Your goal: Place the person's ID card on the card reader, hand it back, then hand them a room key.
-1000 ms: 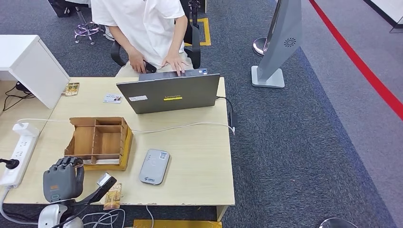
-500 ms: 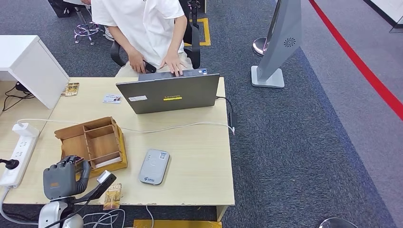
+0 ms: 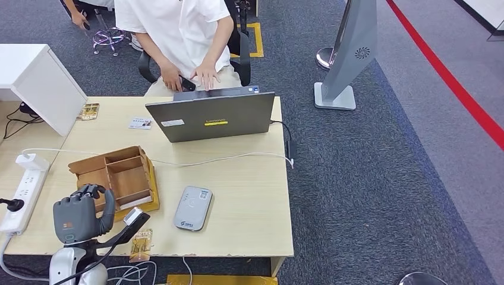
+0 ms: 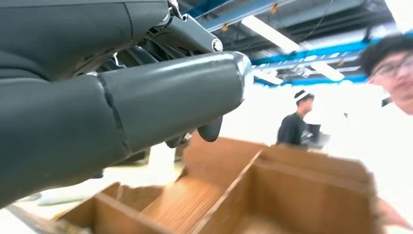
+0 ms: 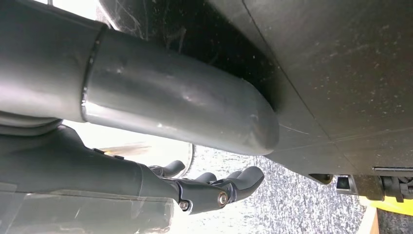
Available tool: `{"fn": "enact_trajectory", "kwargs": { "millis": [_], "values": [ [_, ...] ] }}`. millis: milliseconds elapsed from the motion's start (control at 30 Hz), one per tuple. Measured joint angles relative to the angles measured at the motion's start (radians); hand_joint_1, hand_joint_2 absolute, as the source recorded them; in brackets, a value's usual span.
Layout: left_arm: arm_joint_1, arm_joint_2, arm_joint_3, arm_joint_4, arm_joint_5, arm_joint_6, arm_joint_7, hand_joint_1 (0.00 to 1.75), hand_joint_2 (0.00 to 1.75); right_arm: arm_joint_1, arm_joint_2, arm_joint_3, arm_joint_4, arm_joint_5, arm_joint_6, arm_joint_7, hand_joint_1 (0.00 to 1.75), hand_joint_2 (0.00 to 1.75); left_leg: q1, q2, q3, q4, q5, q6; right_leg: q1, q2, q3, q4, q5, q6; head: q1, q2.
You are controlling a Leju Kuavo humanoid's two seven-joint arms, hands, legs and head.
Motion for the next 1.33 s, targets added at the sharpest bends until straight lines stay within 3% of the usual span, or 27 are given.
{"fn": "enact_trajectory", "kwargs": {
  "millis": [233,367,533,767,900,933,1033,1067,1133,1167,1267,1333],
  "values": [
    [0.008,0.014,-0.075,-0.098,0.023,0.000,0.009,1.75,0.00,0.001,0.000,0.000,0.000,-0.001,0.000,0.000,0.00,0.00,0.000,0.000,0.000,0.000,0.000,0.000,0.000,0.000,0.000,0.000,0.000,0.000,0.000,0.000],
    [0.011,0.021,-0.098,-0.125,0.026,0.000,0.011,0.00,1.75,0.001,0.000,0.000,0.000,-0.001,0.000,0.000,0.00,0.00,0.000,0.000,0.000,0.000,0.000,0.000,0.000,0.000,0.000,0.000,0.000,0.000,0.000,0.000],
    [0.038,0.033,-0.107,-0.134,0.042,0.000,-0.018,0.00,1.75,0.001,0.000,0.000,0.000,0.004,0.004,-0.004,0.00,0.00,0.000,0.001,0.000,0.000,0.000,0.000,0.000,0.001,0.000,0.000,0.000,0.000,0.000,0.000],
    [0.104,0.030,-0.094,-0.131,0.049,0.000,-0.207,0.00,1.75,-0.001,0.000,0.013,0.000,0.011,0.010,-0.010,0.00,0.00,0.000,0.000,0.000,0.000,0.000,0.000,0.000,0.001,0.000,0.000,0.000,0.000,0.000,0.000],
    [0.126,0.025,-0.098,-0.110,0.130,-0.001,-0.238,0.00,0.00,-0.002,0.000,0.017,0.000,0.011,0.010,-0.015,0.00,0.00,0.000,0.000,0.000,0.000,0.000,0.000,0.000,0.001,0.000,0.000,0.000,0.000,0.000,0.000],
    [0.130,0.025,-0.103,-0.102,0.157,-0.003,-0.240,0.00,0.00,-0.002,0.000,0.017,0.000,0.011,0.009,-0.014,0.00,0.00,0.000,0.000,0.000,0.000,0.000,0.000,0.000,0.001,0.000,0.000,0.000,0.000,0.000,0.000],
    [0.140,0.025,-0.127,-0.076,0.230,-0.018,-0.245,0.00,1.31,-0.002,0.000,0.017,0.000,0.010,0.001,-0.009,0.00,0.00,0.000,0.000,0.000,0.000,0.000,0.000,0.000,0.000,0.000,0.000,0.000,0.000,0.000,0.000],
    [0.143,0.025,-0.135,-0.070,0.253,-0.031,-0.248,0.00,1.31,-0.002,0.000,0.017,0.000,0.008,-0.002,-0.007,0.00,0.00,0.000,0.000,0.000,0.000,0.000,0.000,0.000,0.001,0.000,0.000,0.000,0.000,0.000,0.000],
    [0.151,0.025,-0.150,-0.060,0.308,-0.071,-0.258,0.00,0.44,-0.001,0.000,0.017,0.000,0.003,-0.009,-0.002,0.00,0.00,0.000,0.000,0.000,0.000,0.000,0.000,0.000,0.001,0.000,0.000,0.000,0.000,0.000,0.000],
    [0.155,0.025,-0.157,-0.056,0.335,-0.093,-0.262,0.00,0.44,-0.001,0.000,0.017,0.000,0.000,-0.013,0.001,0.00,0.00,0.000,0.000,0.000,0.000,0.000,0.000,0.000,0.001,0.000,0.000,0.000,0.000,0.000,0.000],
    [0.166,0.027,-0.167,-0.044,0.385,-0.140,-0.274,0.00,1.75,0.000,0.000,0.016,0.000,-0.005,-0.018,0.008,0.00,0.00,0.000,0.000,0.000,0.000,0.000,0.000,0.000,0.001,0.000,0.000,0.000,0.000,0.000,0.000],
    [0.170,0.029,-0.170,-0.038,0.399,-0.152,-0.281,0.00,1.75,0.000,0.000,0.016,0.000,-0.006,-0.018,0.010,0.00,0.00,0.000,0.000,0.000,0.000,0.000,0.000,0.000,0.001,0.000,0.000,0.000,0.000,0.000,0.000]
  ]
}}
